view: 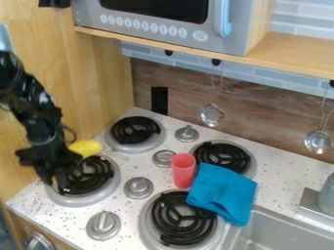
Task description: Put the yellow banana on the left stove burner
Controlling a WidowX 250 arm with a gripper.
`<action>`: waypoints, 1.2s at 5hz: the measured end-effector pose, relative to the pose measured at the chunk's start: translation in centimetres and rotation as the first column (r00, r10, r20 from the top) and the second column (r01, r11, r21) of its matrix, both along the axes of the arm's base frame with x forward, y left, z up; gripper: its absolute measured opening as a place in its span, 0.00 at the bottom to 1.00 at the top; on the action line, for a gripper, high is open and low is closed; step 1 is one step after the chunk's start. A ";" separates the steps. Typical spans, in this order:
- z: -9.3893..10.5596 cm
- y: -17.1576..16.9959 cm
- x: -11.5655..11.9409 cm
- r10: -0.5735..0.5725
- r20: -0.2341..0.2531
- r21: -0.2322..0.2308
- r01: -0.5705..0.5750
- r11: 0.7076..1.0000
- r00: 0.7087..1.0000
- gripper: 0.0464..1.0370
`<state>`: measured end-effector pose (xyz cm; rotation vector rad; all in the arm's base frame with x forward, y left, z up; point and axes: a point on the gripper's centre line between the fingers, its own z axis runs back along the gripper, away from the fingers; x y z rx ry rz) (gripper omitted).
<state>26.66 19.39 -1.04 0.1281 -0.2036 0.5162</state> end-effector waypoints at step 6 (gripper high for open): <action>3.5 -2.3 2.2 -0.041 0.092 -0.057 0.046 0.997 0.995 0.97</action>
